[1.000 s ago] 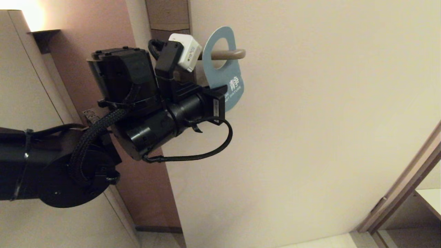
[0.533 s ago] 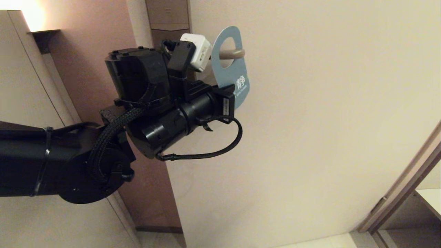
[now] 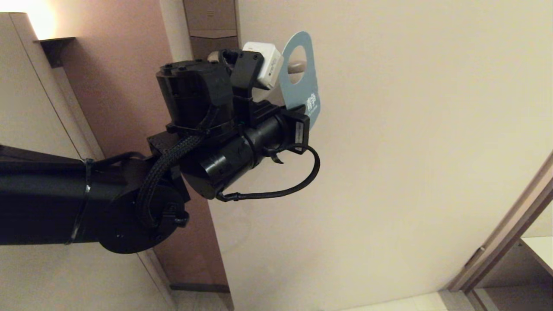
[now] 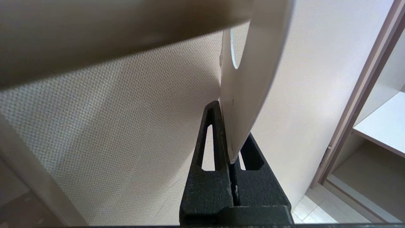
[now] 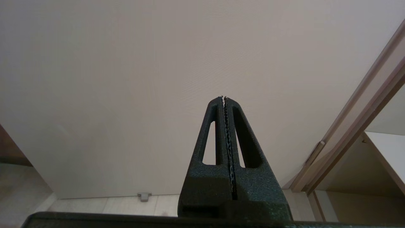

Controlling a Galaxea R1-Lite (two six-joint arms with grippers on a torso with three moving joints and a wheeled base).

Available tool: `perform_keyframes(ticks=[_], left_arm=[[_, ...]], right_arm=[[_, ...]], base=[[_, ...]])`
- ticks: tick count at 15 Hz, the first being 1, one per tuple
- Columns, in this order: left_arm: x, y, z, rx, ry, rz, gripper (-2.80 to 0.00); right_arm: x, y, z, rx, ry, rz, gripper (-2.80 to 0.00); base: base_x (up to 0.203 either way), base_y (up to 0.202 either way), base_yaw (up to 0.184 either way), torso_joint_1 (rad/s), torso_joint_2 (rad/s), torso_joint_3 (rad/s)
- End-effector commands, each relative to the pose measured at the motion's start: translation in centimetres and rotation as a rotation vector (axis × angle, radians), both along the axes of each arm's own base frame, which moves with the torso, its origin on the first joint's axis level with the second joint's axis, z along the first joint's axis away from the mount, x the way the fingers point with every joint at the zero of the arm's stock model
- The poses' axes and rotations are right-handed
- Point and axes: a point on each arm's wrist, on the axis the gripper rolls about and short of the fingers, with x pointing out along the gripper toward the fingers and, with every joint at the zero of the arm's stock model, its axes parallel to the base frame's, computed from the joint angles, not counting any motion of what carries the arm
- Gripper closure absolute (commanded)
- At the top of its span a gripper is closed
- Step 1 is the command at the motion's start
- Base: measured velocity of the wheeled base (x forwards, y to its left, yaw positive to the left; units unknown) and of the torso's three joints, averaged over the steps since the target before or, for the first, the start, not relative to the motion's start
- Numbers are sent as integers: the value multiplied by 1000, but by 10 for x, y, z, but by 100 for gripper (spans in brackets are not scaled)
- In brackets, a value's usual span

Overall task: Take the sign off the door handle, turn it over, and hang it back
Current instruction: Take down the sign, then hand it to the other hand

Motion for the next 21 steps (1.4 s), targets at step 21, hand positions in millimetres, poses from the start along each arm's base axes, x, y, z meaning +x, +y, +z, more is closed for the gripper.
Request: perform_keyframes(ticks=[21], left_arm=[[-36, -19, 10, 6, -47, -523, 0]], right_arm=[[0, 0, 0, -2, 2, 1, 0]], base=[[0, 0, 0, 0, 0, 0]])
